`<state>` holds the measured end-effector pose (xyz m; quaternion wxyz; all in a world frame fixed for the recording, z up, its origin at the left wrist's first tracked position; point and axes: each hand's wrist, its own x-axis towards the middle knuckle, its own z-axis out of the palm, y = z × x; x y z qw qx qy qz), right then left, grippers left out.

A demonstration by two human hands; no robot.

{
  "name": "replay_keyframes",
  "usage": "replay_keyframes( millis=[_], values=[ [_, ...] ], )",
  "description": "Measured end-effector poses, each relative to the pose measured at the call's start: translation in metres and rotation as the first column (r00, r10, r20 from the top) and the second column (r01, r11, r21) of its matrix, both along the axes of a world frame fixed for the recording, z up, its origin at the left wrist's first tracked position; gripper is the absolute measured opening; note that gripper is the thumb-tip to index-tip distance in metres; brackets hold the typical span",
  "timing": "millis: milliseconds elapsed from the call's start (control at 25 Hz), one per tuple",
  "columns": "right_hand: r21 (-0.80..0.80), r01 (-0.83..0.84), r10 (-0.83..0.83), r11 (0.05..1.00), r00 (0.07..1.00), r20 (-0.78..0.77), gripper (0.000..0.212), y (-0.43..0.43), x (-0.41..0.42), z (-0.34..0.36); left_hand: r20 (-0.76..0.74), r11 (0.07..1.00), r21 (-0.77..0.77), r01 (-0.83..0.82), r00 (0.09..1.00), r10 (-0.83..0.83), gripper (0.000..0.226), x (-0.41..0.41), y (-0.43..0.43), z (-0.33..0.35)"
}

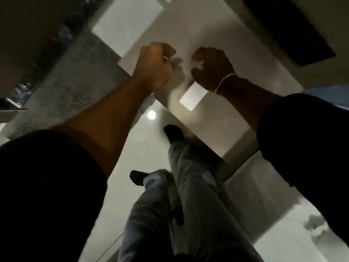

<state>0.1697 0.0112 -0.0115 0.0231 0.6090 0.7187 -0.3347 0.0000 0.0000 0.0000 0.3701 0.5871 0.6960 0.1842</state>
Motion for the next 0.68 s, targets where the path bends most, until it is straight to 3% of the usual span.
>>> replay_keyframes(
  millis=[40, 120, 240, 320, 480, 600, 680],
  values=[
    [-0.003, 0.048, -0.048, 0.999, 0.996, 0.07, 0.038, -0.006, 0.008, -0.015, 0.026, 0.998, -0.06, 0.023, 0.999, -0.022, 0.027, 0.01, 0.003, -0.017],
    [-0.037, 0.31, -0.307, 0.95, 0.949, 0.069, 0.044, -0.016, 0.026, -0.046, 0.034, 0.98, -0.181, 0.083, 0.996, -0.078, 0.029, 0.034, 0.006, -0.05],
    [-0.17, 0.671, -0.681, 0.722, 0.732, -0.006, 0.053, -0.038, 0.038, -0.075, -0.015, 0.949, -0.236, 0.207, 0.976, -0.217, 0.031, 0.063, 0.003, -0.081],
    [-0.223, 0.755, -0.783, 0.617, 0.619, -0.071, 0.053, -0.04, 0.033, -0.084, -0.041, 0.946, -0.217, 0.24, 0.966, -0.255, 0.03, 0.076, 0.006, -0.091],
    [-0.365, 0.821, -0.898, 0.439, 0.414, -0.149, 0.056, -0.042, 0.015, -0.089, -0.025, 0.94, -0.331, 0.081, 0.995, -0.094, 0.032, 0.088, 0.011, -0.1],
    [-0.341, 0.776, -0.844, 0.531, 0.519, -0.133, 0.038, -0.039, 0.005, -0.081, 0.013, 0.874, -0.477, -0.094, 0.993, 0.114, 0.032, 0.072, 0.015, -0.094],
    [-0.354, 0.715, -0.795, 0.602, 0.58, -0.179, 0.035, -0.038, -0.003, -0.068, 0.094, 0.795, -0.57, -0.209, 0.944, 0.315, 0.027, 0.053, 0.01, -0.084]
  ],
)
